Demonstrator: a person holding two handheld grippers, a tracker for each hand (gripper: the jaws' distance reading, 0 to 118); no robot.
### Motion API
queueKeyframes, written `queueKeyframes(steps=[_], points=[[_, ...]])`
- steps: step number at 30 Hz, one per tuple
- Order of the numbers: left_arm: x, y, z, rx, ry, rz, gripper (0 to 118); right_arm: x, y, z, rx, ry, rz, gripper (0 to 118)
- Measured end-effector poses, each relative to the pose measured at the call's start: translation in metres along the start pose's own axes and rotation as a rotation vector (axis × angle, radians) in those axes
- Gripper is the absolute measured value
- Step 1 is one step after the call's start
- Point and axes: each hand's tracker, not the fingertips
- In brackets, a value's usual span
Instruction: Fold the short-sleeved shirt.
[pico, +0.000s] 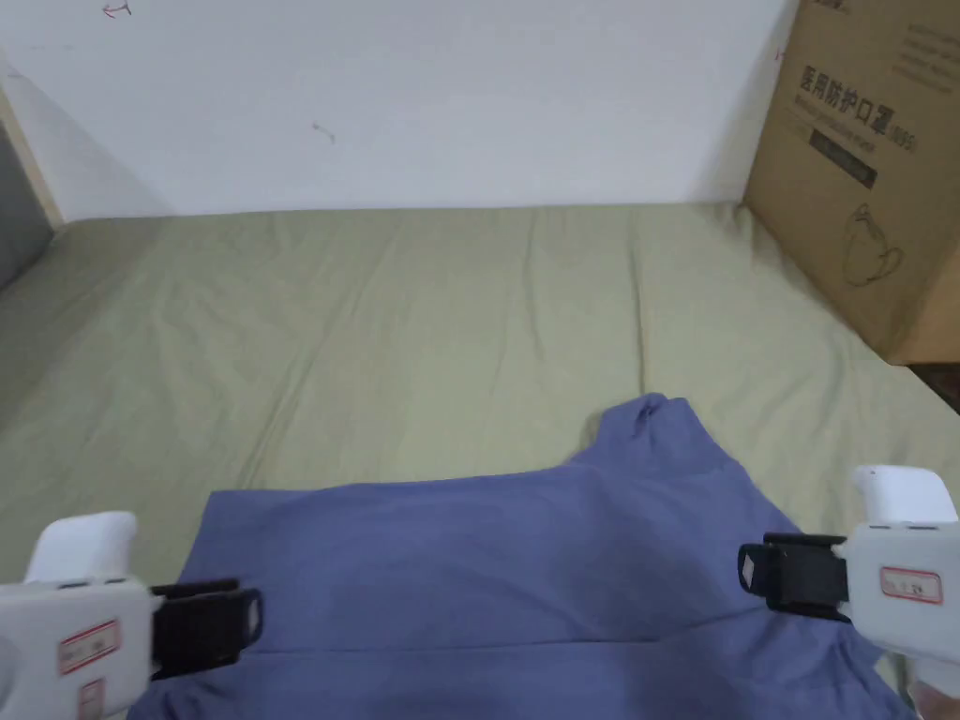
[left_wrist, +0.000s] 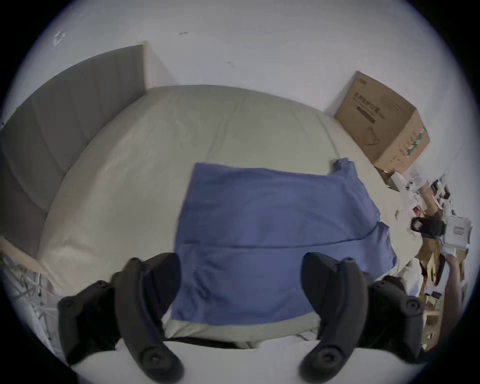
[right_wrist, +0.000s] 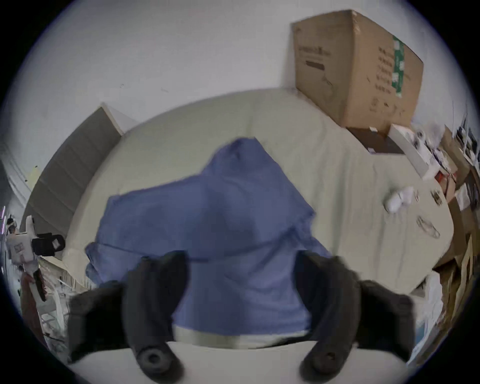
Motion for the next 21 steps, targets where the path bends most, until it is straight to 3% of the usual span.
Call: queueKeyframes(steps=[1, 2, 3, 5, 8, 14, 15, 16, 18, 19, 21], points=[[0.004, 0.005, -0.006, -0.002, -0.001, 0.001, 39, -0.007, 0.004, -0.006, 0.009, -0.004, 0.000, 7], [0.010, 0.010, -0.013, -0.003, 0.000, -0.002, 9, -0.016, 0.009, -0.013, 0.019, -0.015, 0.001, 6], [0.017, 0.016, -0.023, -0.002, 0.016, -0.014, 1, -0.024, 0.014, -0.022, 0.042, -0.019, 0.003, 1], [0.021, 0.021, -0.037, 0.029, 0.049, -0.041, 0, -0.033, 0.024, -0.039, 0.051, 0.025, 0.020, 0], [0.009, 0.040, -0.061, 0.031, 0.026, -0.016, 0, -0.045, 0.038, -0.062, 0.023, -0.011, 0.058, 0], [-0.049, 0.102, -0.123, -0.033, 0.104, 0.003, 0, -0.043, 0.061, -0.080, 0.039, 0.025, 0.031, 0], [-0.060, 0.111, -0.138, -0.054, 0.101, 0.007, 3, -0.042, 0.064, -0.085, 0.035, 0.031, 0.027, 0], [-0.069, 0.118, -0.151, -0.080, 0.093, 0.028, 20, -0.041, 0.067, -0.089, 0.026, 0.039, 0.022, 0], [-0.088, 0.126, -0.180, -0.162, 0.123, 0.062, 100, -0.040, 0.067, -0.097, 0.005, 0.061, 0.011, 0], [-0.094, 0.126, -0.191, -0.169, 0.119, 0.063, 106, -0.039, 0.067, -0.101, -0.003, 0.066, 0.008, 0], [-0.097, 0.126, -0.210, -0.186, 0.142, 0.027, 105, -0.037, 0.065, -0.109, -0.027, 0.071, 0.011, 0]])
